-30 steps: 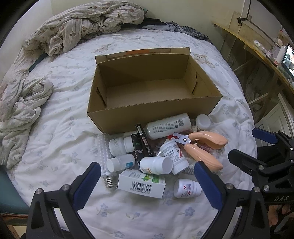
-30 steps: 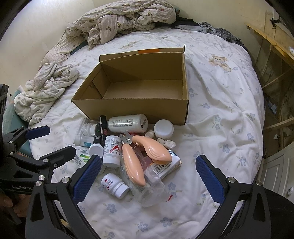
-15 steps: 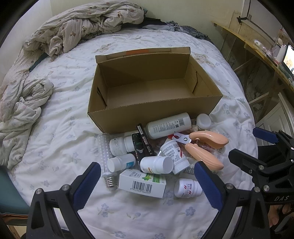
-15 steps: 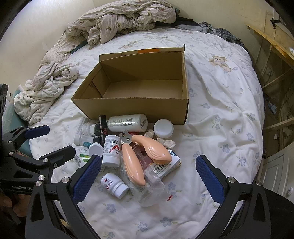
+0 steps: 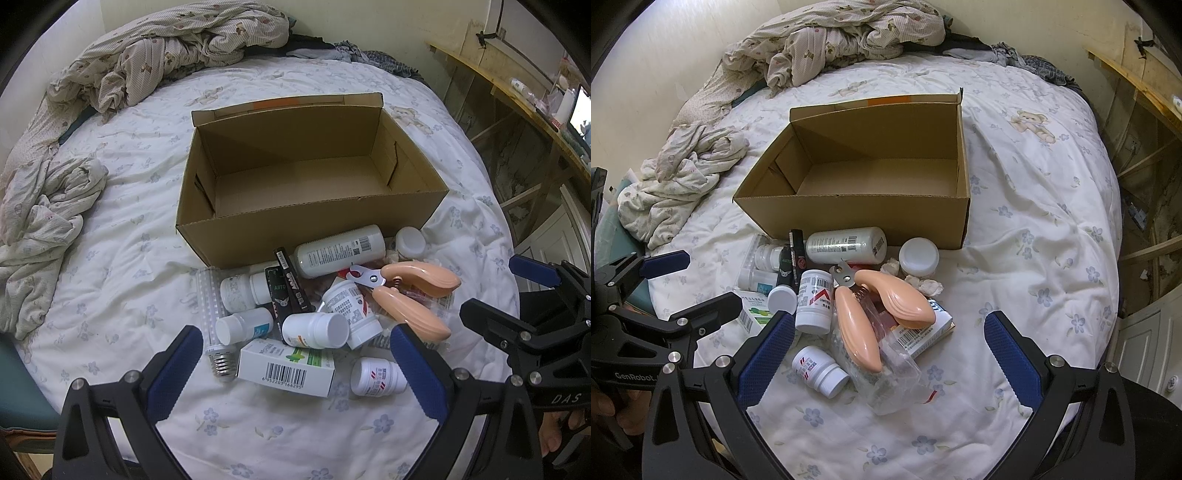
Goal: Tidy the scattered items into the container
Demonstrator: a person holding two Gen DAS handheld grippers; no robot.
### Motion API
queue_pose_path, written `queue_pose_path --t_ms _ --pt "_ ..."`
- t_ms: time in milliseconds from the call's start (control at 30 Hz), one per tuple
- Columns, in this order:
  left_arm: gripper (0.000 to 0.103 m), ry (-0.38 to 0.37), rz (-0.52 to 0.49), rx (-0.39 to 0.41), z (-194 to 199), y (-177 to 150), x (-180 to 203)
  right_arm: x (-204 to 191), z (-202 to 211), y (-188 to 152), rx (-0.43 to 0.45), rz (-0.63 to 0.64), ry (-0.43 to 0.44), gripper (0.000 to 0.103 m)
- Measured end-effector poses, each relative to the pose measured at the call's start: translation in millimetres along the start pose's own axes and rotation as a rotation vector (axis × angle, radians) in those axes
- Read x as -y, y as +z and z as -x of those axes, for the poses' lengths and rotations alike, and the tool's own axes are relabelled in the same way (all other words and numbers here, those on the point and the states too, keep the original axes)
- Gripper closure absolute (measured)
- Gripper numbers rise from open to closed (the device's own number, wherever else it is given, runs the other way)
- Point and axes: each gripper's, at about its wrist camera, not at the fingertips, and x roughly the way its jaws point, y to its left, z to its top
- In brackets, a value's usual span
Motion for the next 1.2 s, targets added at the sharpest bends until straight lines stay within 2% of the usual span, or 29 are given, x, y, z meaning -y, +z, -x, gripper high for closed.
queue_pose_path --t_ms 1200 --pt "0.001 0.013 -0.007 -0.012 -2.7 -1.2 2.6 -1.1 -0.4 -0.5 0.001 0.014 -0.023 0.0"
